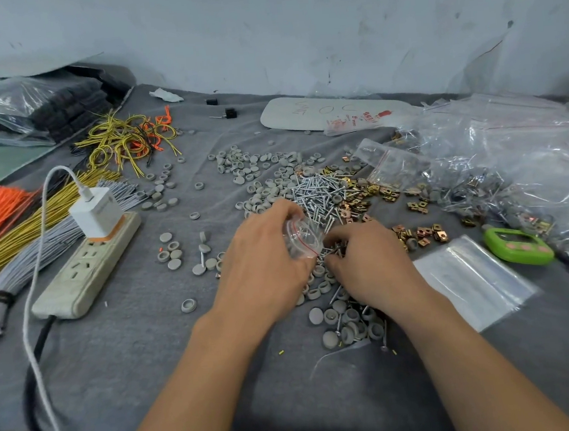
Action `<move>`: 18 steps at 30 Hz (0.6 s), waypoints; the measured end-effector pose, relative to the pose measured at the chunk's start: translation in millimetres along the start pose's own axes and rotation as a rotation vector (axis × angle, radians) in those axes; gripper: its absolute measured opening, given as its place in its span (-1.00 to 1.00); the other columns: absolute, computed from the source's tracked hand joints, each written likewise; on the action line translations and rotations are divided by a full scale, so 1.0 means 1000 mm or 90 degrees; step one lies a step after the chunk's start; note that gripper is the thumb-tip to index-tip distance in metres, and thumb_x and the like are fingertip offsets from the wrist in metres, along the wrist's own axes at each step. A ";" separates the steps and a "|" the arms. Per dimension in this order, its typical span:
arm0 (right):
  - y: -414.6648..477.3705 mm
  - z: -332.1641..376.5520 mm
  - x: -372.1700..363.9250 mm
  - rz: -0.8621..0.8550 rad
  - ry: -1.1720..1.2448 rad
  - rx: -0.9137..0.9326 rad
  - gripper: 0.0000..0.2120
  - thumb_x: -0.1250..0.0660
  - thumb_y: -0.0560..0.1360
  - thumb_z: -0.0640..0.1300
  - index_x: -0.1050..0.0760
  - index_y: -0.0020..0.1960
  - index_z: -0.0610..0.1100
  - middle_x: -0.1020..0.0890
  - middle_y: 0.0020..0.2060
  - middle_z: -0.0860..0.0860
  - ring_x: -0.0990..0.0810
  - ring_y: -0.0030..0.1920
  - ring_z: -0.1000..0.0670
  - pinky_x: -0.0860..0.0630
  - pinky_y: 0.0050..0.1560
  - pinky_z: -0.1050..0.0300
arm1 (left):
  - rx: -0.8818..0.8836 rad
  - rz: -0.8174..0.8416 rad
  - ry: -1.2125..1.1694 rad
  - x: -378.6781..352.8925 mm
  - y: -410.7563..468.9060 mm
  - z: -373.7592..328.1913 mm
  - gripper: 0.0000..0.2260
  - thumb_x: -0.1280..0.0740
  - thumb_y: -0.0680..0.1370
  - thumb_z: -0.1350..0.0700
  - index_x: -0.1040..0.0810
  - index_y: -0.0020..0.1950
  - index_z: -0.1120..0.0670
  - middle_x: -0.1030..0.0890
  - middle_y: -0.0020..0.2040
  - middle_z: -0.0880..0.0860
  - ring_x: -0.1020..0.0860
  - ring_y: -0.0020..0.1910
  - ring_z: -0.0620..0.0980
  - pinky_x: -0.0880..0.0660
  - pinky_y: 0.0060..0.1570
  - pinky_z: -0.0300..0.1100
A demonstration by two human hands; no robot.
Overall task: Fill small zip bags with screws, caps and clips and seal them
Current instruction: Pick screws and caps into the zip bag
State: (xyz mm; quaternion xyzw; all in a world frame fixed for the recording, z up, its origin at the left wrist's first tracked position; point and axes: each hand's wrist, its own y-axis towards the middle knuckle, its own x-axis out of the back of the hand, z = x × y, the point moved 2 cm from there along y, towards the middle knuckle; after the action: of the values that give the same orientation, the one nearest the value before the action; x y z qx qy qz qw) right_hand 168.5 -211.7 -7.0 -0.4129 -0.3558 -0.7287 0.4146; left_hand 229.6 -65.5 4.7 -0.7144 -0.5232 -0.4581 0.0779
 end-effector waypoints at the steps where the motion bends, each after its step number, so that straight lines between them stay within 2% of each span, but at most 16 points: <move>1: -0.001 0.000 0.002 -0.010 0.007 -0.003 -0.87 -0.45 0.50 -0.04 -0.67 0.04 0.09 -0.71 -0.01 0.03 -0.59 0.12 -0.12 -0.52 0.16 -0.06 | 0.003 0.001 0.000 -0.001 0.000 0.000 -0.66 -0.50 0.45 -0.09 -0.40 0.10 -0.26 -0.54 -0.03 -0.18 -0.49 -0.03 -0.09 -0.39 -0.10 -0.15; 3: -0.003 -0.001 0.003 -0.020 0.026 -0.007 -0.91 -0.46 0.47 -0.08 -0.62 -0.07 0.09 -0.68 -0.10 0.07 -0.60 0.03 -0.09 -0.53 0.09 -0.05 | 0.006 0.003 -0.001 -0.002 0.000 -0.002 -0.67 -0.49 0.45 -0.08 -0.40 0.09 -0.26 -0.54 -0.04 -0.18 -0.48 -0.06 -0.09 -0.36 -0.11 -0.16; 7: -0.004 -0.006 0.003 -0.085 0.047 -0.014 -0.94 -0.48 0.47 -0.09 -0.63 -0.12 0.06 -0.60 -0.21 0.11 -0.54 -0.10 -0.05 -0.45 -0.07 0.04 | 0.011 0.006 0.008 -0.004 0.000 -0.004 -0.65 -0.50 0.45 -0.05 -0.39 0.09 -0.26 -0.51 -0.06 -0.18 -0.43 -0.09 -0.09 -0.30 -0.11 -0.16; 9: -0.005 -0.011 0.006 -0.122 0.114 -0.042 -0.94 -0.51 0.47 -0.07 -0.66 -0.15 0.07 -0.54 -0.29 0.23 -0.55 -0.22 0.10 -0.40 -0.16 0.13 | 0.015 0.013 0.015 -0.005 0.001 -0.006 -0.62 -0.51 0.44 -0.02 -0.38 0.10 -0.26 -0.51 -0.05 -0.18 -0.43 -0.08 -0.08 -0.30 -0.11 -0.15; 12: -0.007 -0.021 0.012 -0.167 0.269 -0.082 -0.92 -0.50 0.48 -0.04 -0.68 -0.19 0.08 -0.62 -0.36 0.26 -0.59 -0.20 0.29 -0.41 -0.27 0.29 | 0.011 0.015 0.031 -0.009 0.001 -0.011 -0.61 -0.51 0.45 -0.01 -0.40 0.15 -0.23 -0.51 -0.03 -0.16 -0.43 -0.06 -0.06 -0.32 -0.08 -0.13; 15: -0.009 -0.026 0.016 -0.212 0.426 -0.096 -0.84 -0.43 0.53 -0.07 -0.67 -0.22 0.06 -0.66 -0.37 0.20 -0.55 -0.38 0.22 -0.41 -0.30 0.26 | 0.002 0.022 0.035 -0.013 0.001 -0.016 -0.58 -0.53 0.44 0.01 -0.41 0.18 -0.21 -0.52 0.01 -0.13 -0.47 -0.02 -0.03 -0.37 -0.06 -0.11; 18: -0.011 -0.024 0.017 -0.200 0.541 -0.096 -0.80 -0.39 0.56 -0.12 -0.66 -0.22 0.05 -0.65 -0.41 0.08 -0.49 -0.43 0.13 -0.40 -0.32 0.12 | -0.012 0.028 0.040 -0.017 0.000 -0.020 -0.56 -0.52 0.43 0.00 -0.39 0.19 -0.20 -0.54 0.05 -0.12 -0.47 0.00 -0.03 -0.37 -0.05 -0.11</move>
State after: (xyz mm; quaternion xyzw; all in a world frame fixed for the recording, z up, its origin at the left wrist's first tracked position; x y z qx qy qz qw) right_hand 145.6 -233.5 -3.1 -0.0479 -0.1583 -0.9113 0.3769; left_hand 218.1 -88.9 3.2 -0.7117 -0.5002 -0.4834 0.0978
